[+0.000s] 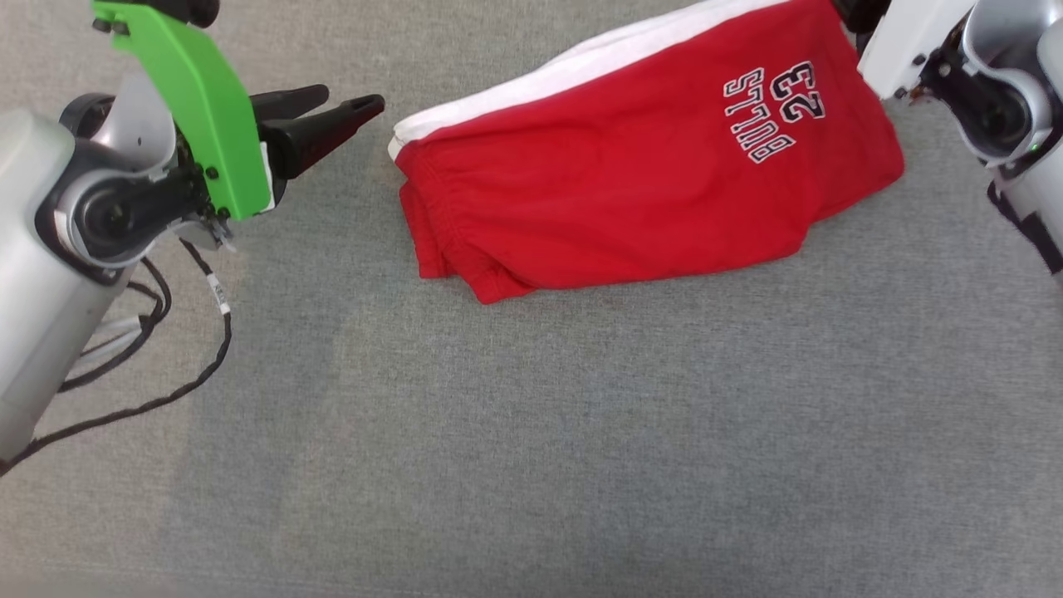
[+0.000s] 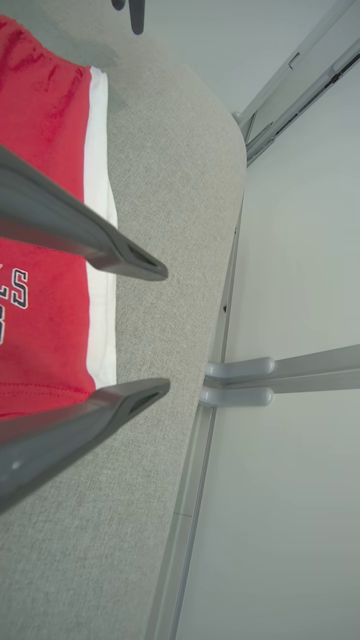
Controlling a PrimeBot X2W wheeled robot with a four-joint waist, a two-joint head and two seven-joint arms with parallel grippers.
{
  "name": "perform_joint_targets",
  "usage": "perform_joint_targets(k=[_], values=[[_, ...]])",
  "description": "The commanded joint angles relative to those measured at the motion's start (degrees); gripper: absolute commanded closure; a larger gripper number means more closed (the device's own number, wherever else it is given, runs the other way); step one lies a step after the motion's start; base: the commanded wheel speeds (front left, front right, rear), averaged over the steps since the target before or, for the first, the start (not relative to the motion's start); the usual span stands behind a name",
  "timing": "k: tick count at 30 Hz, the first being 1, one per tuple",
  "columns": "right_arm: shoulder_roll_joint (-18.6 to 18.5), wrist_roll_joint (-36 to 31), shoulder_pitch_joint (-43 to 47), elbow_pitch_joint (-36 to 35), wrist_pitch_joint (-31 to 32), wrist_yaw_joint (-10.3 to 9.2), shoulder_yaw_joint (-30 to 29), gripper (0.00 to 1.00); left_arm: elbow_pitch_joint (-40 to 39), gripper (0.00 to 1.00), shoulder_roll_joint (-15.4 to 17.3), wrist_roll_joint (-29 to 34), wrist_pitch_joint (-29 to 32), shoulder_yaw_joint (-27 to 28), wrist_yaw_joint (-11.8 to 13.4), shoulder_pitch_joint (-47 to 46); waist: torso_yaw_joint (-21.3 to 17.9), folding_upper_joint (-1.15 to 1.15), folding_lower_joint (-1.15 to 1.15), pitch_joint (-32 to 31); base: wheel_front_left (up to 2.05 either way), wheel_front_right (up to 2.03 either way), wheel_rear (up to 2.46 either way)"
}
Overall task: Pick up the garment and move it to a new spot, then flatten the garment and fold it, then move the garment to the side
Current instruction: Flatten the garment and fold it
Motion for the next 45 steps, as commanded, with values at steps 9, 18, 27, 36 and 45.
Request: perform_joint_targets(k=[9, 18, 27, 36, 45], values=[[0.15, -0.07, 7.79, 1.3, -17.53, 0.0, -1.14, 0.0, -4.15, 0.0, 2.59, 8.92, -20.3, 1.94, 1.17, 9.77, -1.13, 0.0, 0.0, -8.63, 0.0, 0.0, 0.0], [0.65, 2.24, 12.88, 8.42, -20.98, 0.0, -0.23, 0.0, -11.15, 0.0, 3.25, 18.62, -42.97, 3.26, 8.5, 22.25, 0.58, 0.0, 0.0, -10.48, 0.0, 0.0, 0.0], [-0.44, 4.91, 12.23, 16.89, -17.89, 0.0, 1.93, 0.0, -16.81, 0.0, -3.36, 28.44, -46.53, 10.06, 13.65, 33.6, 4.65, 0.0, 0.0, -9.58, 0.0, 0.0, 0.0], [-0.25, 8.72, 9.97, 25.26, -7.02, 0.0, 4.67, 0.0, -16.96, 0.0, -10.76, 41.24, -46.54, 17.13, 12.02, 42.27, 8.33, 0.0, 0.0, -8.46, 0.0, 0.0, 0.0], [1.09, 10.18, 9.12, 34.32, 1.36, -0.01, 6.0, 0.0, -15.25, 0.0, -18.7, 49.27, -46.55, 25.31, 8.66, 48.43, 11.34, 0.0, 0.0, -9.63, 0.0, 0.0, 0.0]])
